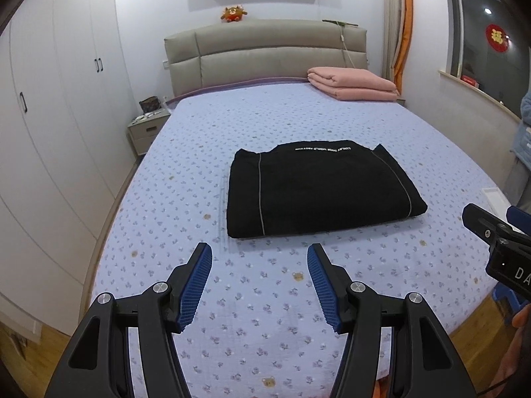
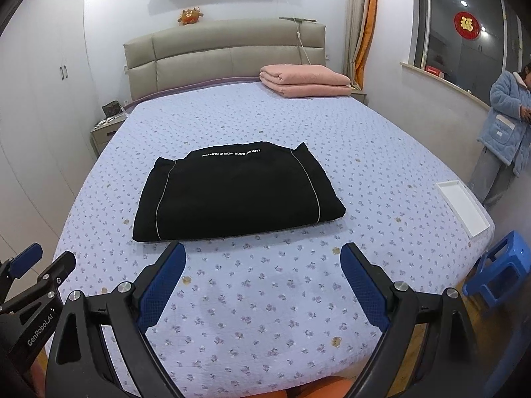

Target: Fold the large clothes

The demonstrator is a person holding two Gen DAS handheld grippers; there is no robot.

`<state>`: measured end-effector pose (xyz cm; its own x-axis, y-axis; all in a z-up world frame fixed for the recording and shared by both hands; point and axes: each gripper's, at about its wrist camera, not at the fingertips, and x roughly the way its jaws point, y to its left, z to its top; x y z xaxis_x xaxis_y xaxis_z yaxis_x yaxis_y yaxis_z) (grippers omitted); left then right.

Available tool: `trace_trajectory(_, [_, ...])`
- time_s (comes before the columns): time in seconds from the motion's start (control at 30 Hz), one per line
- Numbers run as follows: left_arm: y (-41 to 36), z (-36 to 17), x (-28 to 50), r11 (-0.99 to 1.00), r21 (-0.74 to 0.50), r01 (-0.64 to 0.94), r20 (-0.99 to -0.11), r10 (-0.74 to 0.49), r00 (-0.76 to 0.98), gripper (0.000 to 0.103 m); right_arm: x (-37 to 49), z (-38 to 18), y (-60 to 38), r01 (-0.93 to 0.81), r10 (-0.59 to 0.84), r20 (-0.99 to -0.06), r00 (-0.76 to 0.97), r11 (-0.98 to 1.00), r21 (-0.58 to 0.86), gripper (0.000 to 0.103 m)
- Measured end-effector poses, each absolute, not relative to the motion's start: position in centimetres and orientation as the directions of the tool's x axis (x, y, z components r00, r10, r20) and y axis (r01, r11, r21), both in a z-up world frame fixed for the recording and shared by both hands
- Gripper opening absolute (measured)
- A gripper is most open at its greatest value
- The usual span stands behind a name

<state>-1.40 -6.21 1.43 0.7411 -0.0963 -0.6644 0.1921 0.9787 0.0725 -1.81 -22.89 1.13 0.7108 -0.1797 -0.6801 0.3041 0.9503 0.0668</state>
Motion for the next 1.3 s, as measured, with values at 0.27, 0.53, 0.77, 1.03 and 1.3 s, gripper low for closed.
trace_trajectory(0.27, [-6.2, 1.5, -1.7, 0.981, 0.129, 0.146, -0.633, -0.032, 0.773, 0.062, -1.9, 1.2, -22.3, 0.295, -0.177, -0.678, 0.714, 0.954, 0.061, 0.095])
trace_trajectory(0.53, [-6.5, 1.6, -2.1, 0.975, 0.195, 0.105, -0.585, 0.03, 0.81, 0.062, -1.9, 1.1, -21.6, 0.281, -0.166, -0.682, 0.712, 0.958, 0.059, 0.095])
trace_trajectory(0.77, [-6.3, 1.8, -2.1, 0.978, 0.185, 0.1, -0.585, 0.028, 0.811, 0.062, -1.8, 1.3, -21.0, 0.271, -0.167, -0.679, 0.715, 0.961, 0.049, 0.095])
trace_trajectory(1.03, [-6.0, 1.8, -1.9, 0.981, 0.167, 0.102, -0.601, 0.019, 0.799, 0.062, -1.8, 1.7, -21.0, 0.269, -0.164, -0.675, 0.719, 0.962, 0.052, 0.095])
trace_trajectory(1.3, [-5.8, 1.7, -1.8, 0.983, 0.158, 0.095, -0.609, 0.021, 0.793, 0.062, -1.7, 1.8, -20.8, 0.261, -0.161, -0.676, 0.72, 0.964, 0.048, 0.095])
